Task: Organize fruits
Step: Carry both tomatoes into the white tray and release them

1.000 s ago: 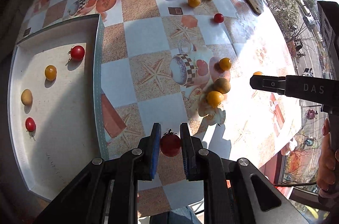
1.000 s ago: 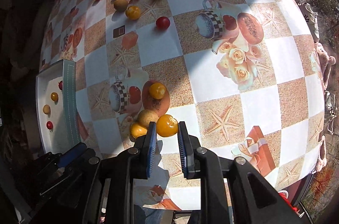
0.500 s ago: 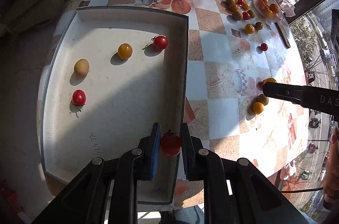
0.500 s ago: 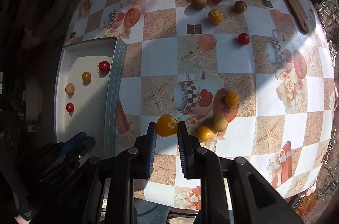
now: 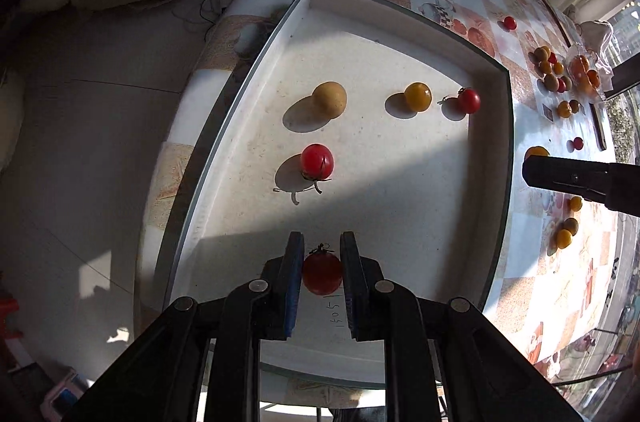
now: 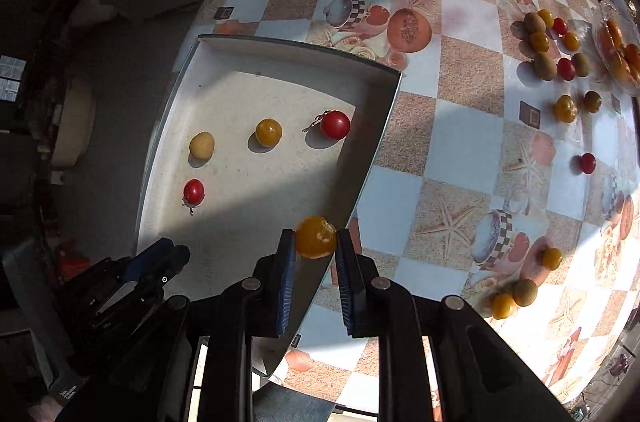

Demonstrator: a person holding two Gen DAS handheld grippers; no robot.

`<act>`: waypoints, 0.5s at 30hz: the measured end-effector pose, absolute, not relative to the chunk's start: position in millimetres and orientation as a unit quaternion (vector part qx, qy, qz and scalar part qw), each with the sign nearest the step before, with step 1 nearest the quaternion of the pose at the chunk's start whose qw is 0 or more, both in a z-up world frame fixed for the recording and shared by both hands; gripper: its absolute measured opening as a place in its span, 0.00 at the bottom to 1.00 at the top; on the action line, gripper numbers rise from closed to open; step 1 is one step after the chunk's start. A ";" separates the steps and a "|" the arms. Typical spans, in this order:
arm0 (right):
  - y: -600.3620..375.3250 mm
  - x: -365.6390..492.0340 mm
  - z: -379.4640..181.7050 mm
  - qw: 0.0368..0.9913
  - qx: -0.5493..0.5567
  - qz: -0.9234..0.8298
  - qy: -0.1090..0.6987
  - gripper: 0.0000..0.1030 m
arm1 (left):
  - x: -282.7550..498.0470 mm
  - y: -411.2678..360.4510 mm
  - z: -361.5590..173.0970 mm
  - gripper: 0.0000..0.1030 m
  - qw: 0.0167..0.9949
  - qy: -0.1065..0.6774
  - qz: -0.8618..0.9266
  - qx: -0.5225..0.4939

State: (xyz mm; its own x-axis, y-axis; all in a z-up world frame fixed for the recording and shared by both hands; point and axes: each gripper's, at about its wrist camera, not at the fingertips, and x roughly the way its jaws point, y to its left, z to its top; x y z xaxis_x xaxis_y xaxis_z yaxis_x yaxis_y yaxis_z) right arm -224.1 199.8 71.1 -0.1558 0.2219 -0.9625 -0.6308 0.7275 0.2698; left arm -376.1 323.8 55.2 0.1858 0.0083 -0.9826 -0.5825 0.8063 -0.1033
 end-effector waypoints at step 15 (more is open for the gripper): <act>266.7 -241.1 18.8 0.588 -0.214 0.343 0.700 0.21 | -379.7 339.9 25.9 0.19 0.716 0.614 0.215 -0.252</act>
